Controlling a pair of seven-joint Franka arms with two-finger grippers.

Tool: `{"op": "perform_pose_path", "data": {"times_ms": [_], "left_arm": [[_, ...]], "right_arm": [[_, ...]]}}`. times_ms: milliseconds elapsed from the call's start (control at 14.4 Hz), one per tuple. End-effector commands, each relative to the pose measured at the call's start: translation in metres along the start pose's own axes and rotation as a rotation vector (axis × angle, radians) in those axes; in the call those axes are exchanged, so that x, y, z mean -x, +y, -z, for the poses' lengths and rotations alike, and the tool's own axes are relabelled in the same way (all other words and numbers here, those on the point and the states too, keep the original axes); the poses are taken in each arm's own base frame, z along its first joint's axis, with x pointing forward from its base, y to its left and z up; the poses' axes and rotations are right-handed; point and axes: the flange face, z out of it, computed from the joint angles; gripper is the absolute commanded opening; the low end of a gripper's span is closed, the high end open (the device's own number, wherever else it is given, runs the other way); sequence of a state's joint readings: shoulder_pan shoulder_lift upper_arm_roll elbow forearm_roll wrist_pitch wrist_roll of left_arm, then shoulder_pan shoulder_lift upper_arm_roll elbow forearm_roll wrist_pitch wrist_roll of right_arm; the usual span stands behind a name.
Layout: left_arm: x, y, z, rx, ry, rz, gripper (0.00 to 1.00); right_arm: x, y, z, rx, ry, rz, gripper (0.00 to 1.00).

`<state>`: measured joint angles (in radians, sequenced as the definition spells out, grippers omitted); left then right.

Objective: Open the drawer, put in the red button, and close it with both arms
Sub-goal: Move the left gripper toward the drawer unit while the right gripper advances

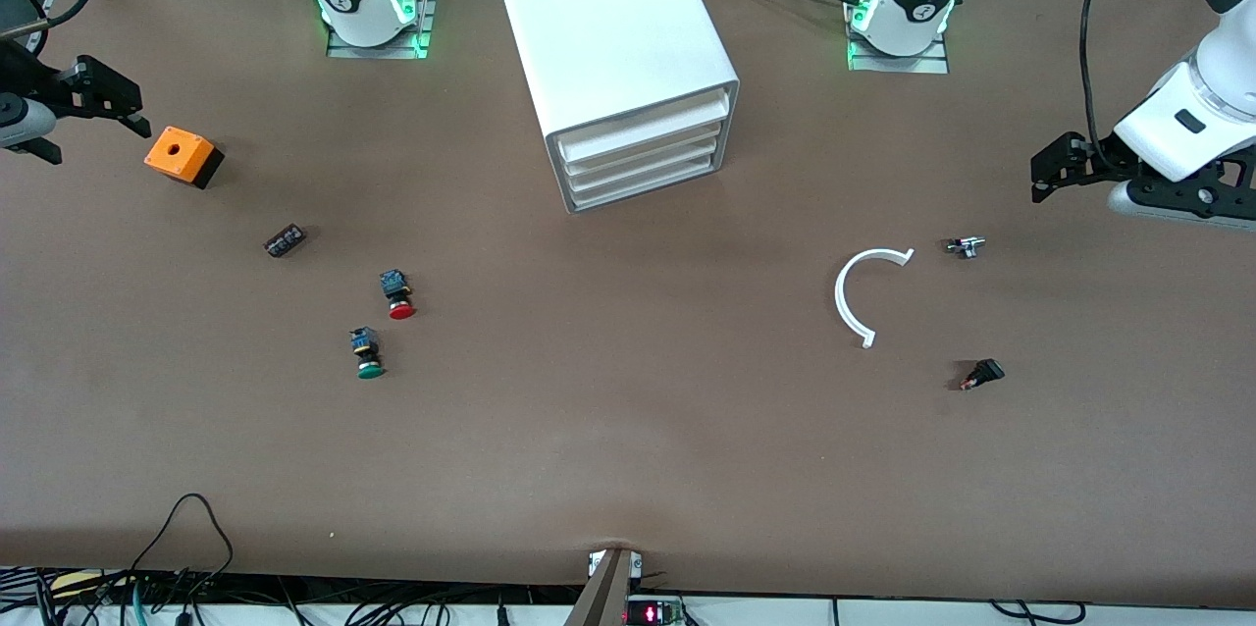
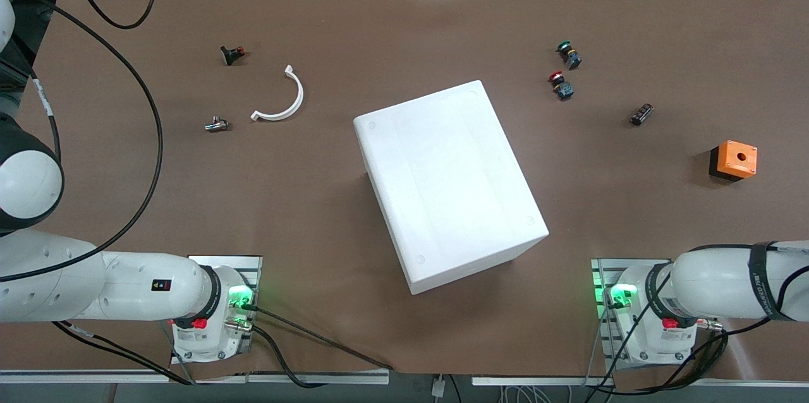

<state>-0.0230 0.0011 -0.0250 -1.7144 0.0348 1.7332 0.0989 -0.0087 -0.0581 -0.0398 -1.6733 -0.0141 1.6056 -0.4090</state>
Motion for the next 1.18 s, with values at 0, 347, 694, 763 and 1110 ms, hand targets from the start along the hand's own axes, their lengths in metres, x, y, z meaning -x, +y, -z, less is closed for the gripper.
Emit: {"op": "perform_pose_path", "data": {"times_ms": [0,347,694,763,1110], "left_arm": [[-0.005,0.002,0.006,-0.006,-0.014,-0.022,1.0],[-0.006,0.007,0.01,-0.004,-0.013,-0.031,1.0],[-0.007,0.031,0.011,0.015,-0.126,-0.077,1.0],[-0.003,0.043,0.007,0.038,-0.169,-0.097,1.0],[0.017,0.098,-0.031,0.293,-0.457,-0.178,1.0]], "right_arm": [[0.003,0.004,0.003,0.009,0.006,-0.004,1.0],[0.001,0.005,0.001,0.007,0.002,-0.008,1.0],[0.0,0.014,-0.008,0.002,-0.014,-0.023,1.0],[0.0,0.019,-0.013,0.001,-0.021,-0.03,1.0],[-0.001,0.056,-0.047,-0.021,-0.067,-0.092,1.0]]}}
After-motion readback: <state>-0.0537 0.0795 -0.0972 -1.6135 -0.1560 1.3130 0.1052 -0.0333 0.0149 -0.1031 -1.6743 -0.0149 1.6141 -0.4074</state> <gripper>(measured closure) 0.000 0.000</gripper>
